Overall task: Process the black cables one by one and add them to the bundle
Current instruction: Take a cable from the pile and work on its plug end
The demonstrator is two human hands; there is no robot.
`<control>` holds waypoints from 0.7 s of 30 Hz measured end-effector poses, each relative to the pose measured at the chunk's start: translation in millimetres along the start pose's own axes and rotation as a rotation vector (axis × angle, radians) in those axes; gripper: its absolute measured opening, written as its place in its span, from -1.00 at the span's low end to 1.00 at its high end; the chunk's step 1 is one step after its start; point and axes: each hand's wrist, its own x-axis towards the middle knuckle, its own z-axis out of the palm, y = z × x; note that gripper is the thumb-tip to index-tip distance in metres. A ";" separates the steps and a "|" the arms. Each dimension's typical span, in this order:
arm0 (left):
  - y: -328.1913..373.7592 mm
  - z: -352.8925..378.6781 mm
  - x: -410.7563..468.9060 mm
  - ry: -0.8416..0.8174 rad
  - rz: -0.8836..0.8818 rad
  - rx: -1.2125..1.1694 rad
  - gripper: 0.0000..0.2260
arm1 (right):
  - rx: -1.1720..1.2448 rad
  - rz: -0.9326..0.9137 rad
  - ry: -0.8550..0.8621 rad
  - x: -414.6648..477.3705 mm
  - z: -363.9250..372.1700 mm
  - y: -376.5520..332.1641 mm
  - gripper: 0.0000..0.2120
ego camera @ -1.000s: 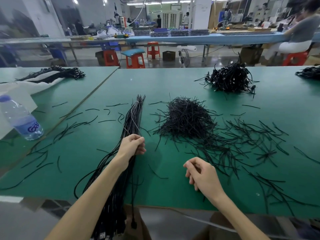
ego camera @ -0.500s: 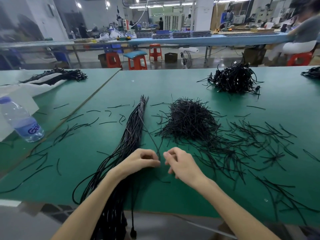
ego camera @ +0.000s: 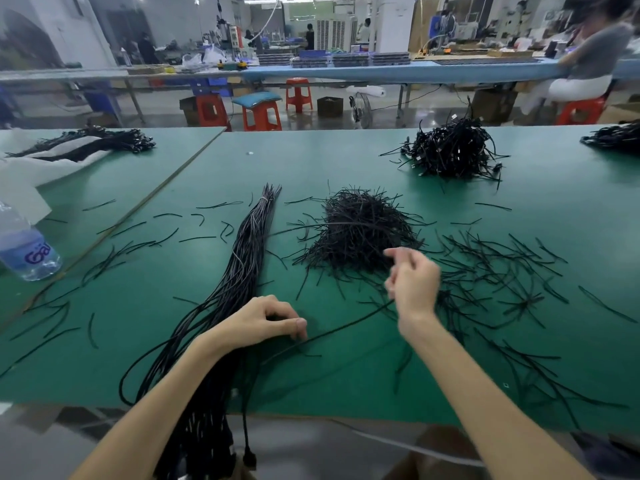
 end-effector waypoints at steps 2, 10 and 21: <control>1.5 -0.8 0.0 -0.011 0.002 0.019 -0.71 | 0.009 0.066 0.073 13.0 -26.9 -7.0 -0.76; 35.5 8.5 0.7 -0.161 -0.028 -0.124 -0.66 | 0.498 0.397 0.033 0.0 -53.6 9.9 -0.76; 31.5 -1.5 0.7 0.284 0.056 -0.932 -0.69 | 0.350 0.315 0.019 -9.5 -76.6 19.8 -0.77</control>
